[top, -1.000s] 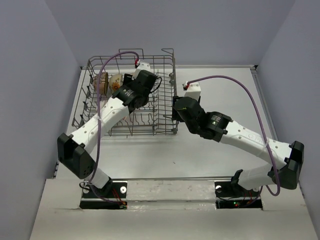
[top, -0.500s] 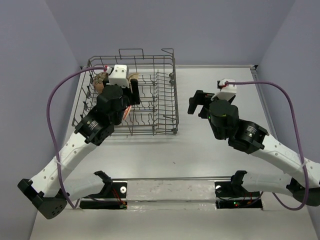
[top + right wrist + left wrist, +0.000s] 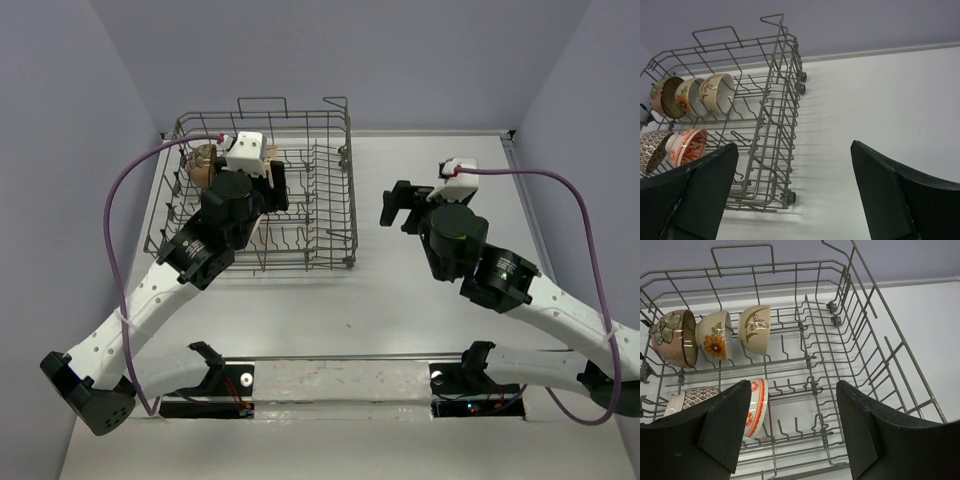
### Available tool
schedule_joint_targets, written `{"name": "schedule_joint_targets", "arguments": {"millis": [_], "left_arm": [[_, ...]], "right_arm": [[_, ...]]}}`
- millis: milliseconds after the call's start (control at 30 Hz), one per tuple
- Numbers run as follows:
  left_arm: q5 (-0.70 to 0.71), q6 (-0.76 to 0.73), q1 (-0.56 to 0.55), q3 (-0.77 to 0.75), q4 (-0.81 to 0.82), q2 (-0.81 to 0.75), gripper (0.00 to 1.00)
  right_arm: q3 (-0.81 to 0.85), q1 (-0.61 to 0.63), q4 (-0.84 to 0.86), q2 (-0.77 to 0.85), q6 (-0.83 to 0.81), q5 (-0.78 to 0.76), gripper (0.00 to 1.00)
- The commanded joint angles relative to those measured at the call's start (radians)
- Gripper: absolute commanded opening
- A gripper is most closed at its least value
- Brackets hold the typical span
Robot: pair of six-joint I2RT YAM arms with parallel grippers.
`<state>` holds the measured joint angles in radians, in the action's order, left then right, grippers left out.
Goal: Load the bowls into the dish rack
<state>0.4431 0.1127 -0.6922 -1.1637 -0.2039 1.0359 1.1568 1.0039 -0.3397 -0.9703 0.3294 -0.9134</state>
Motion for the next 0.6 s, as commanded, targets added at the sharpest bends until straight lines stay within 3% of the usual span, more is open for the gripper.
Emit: {"name": "schedule_joint_targets", "arguments": {"millis": [0,200,333,433,567], "left_arm": [[0.014,0.001,-0.003,-0.120,0.032,0.022,0.79],[0.062,0.012,-0.001,-0.453,-0.071,0.219,0.81],[0.066,0.005,0.000,-0.770,-0.153,0.358,0.84],[0.030,0.008,0.002,-0.937,-0.201,0.453,0.85],[-0.004,0.005,0.002,-1.002,-0.203,0.504,0.86]], "right_arm": [[0.089,0.010,0.106,-0.063,-0.096,-0.022,1.00],[0.289,-0.016,0.160,-0.229,-0.225,0.022,1.00],[0.469,-0.077,0.150,-0.346,-0.292,0.050,1.00],[0.654,-0.226,0.012,-0.456,-0.235,0.207,1.00],[0.829,-0.413,-0.122,-0.594,-0.140,0.388,1.00]]}}
